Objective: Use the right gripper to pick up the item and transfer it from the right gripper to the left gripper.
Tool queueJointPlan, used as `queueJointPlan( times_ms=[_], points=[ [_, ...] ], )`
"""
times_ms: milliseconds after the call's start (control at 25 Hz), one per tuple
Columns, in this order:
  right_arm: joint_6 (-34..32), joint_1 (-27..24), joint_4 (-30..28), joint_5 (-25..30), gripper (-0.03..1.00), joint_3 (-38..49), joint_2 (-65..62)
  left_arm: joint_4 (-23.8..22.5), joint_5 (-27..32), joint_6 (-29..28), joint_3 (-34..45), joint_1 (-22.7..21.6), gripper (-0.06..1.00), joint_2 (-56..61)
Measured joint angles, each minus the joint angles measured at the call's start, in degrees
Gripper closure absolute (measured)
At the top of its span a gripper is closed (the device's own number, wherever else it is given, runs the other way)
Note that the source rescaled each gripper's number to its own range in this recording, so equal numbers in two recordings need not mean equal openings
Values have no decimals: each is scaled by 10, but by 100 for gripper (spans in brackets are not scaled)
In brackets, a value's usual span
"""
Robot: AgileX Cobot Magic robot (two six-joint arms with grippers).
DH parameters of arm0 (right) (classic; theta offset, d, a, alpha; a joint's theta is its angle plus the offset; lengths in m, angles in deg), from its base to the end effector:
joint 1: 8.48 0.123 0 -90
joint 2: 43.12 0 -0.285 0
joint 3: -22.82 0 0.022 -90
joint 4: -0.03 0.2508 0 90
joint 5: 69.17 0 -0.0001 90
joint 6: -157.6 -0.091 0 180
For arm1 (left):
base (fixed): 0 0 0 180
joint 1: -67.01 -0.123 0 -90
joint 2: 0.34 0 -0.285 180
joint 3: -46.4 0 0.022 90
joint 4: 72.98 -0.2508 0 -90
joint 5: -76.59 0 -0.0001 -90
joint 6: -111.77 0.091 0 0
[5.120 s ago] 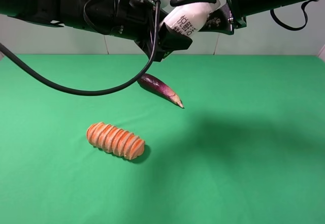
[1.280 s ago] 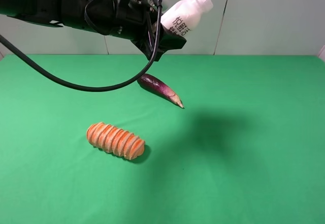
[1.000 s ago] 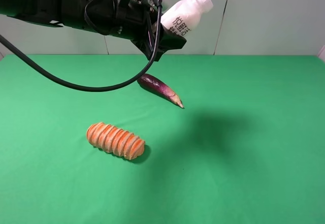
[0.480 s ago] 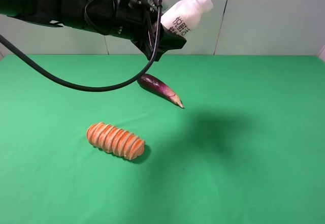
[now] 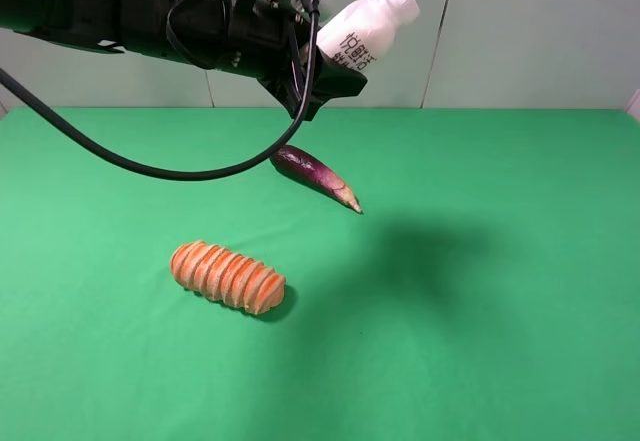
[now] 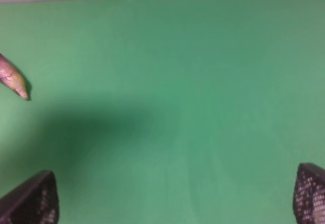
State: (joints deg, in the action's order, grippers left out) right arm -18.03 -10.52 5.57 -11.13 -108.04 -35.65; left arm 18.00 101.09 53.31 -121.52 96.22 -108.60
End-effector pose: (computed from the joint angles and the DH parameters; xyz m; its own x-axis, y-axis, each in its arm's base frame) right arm -0.0026 0.0076 0.2787 -0.4138 -0.0102 -0.9103 -0.0493 0.9987 0.0113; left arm 0.3207 -0.2227 0.2447 0.0093 0.5234 -0.8520 0.8738 0.4101 0.2614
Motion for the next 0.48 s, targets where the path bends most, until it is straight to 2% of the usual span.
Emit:
queueJointPlan(
  times_ms=[360,480],
  points=[
    [0,0,0,0,-3,0,0,0,-27,0,0,-5,93,0],
    [0,0,0,0,-3,0,0,-36,-27,-46,0,-12,93,0]
  ],
)
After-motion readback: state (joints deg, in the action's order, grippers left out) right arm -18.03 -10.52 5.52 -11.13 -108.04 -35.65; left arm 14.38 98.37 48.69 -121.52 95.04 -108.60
